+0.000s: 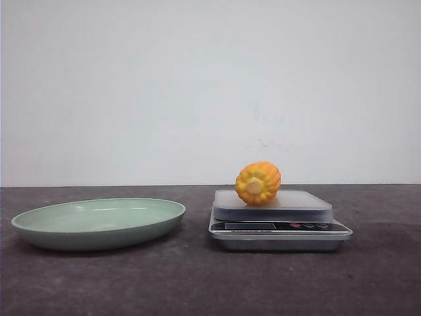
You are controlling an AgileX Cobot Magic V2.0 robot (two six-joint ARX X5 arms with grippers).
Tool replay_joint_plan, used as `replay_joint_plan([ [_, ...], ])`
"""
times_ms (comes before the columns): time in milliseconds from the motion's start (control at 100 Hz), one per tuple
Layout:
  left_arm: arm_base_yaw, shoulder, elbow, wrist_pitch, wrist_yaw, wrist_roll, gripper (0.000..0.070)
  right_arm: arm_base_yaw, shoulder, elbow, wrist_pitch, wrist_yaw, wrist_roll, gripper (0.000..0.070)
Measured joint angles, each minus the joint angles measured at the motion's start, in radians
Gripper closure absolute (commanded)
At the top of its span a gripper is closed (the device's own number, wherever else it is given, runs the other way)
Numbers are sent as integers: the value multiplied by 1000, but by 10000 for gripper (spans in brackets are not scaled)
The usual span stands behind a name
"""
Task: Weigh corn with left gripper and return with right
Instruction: 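Lower the open right gripper onto the corn cob on the scale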
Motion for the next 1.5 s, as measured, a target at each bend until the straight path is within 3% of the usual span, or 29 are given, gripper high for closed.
replay_joint_plan([
  [120,0,-112,-9,-46,-44,-50,227,27,37,0,40,-25,1,120],
  [310,5,-304,-132,-47,-49,-107,227,106,132,5,126,-27,5,121],
  [630,43,-585,-513,-47,95,-195,227,278,455,135,230,70,32,121],
  [890,45,-614,-689,-48,151,-221,226,354,793,332,224,187,40,121],
  [1240,45,-615,-726,-48,153,-227,226,354,1054,369,222,216,82,125],
  [1330,45,-615,-726,-48,153,-224,226,353,1075,369,222,218,88,227],
  [1500,45,-615,-726,-48,153,-218,226,356,1083,369,226,236,96,591],
])
